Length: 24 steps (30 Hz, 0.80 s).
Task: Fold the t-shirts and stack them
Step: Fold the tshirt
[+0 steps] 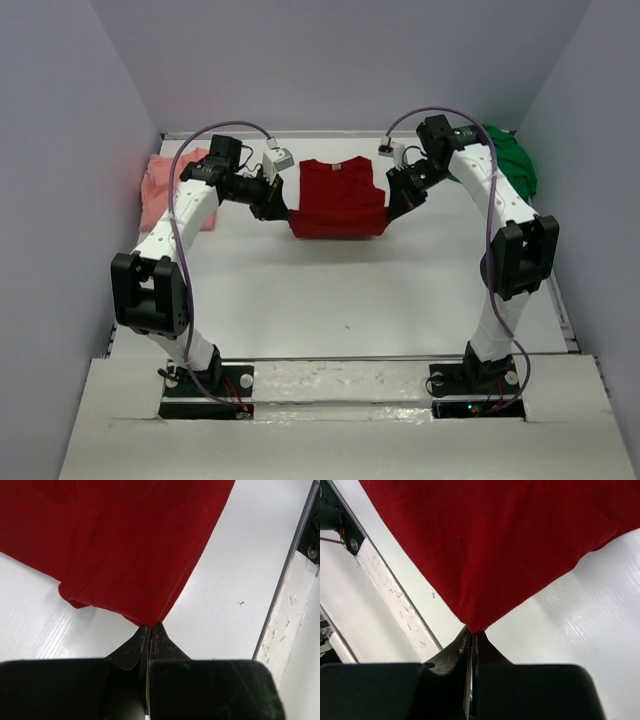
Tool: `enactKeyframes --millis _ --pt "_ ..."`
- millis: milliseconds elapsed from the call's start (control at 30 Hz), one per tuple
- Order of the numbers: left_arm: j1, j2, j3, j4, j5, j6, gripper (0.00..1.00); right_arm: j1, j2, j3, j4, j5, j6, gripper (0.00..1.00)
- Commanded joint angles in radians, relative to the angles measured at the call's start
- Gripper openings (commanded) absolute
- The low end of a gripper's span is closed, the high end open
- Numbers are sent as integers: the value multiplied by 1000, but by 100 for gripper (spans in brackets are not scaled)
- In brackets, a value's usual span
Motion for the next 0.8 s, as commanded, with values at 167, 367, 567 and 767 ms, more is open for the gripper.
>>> enactKeyframes --millis 167,367,567,767 --pt "-2 40 197 11 -57 -34 0 7 56 227 -49 36 -9 0" --pt "-2 67 242 43 -78 -65 0 7 107 315 -49 55 -16 0" --pt "-4 109 259 75 -94 -86 0 7 154 346 -9 78 -13 0" --pt "-7 152 271 120 -115 -114 0 7 220 399 26 98 -16 0"
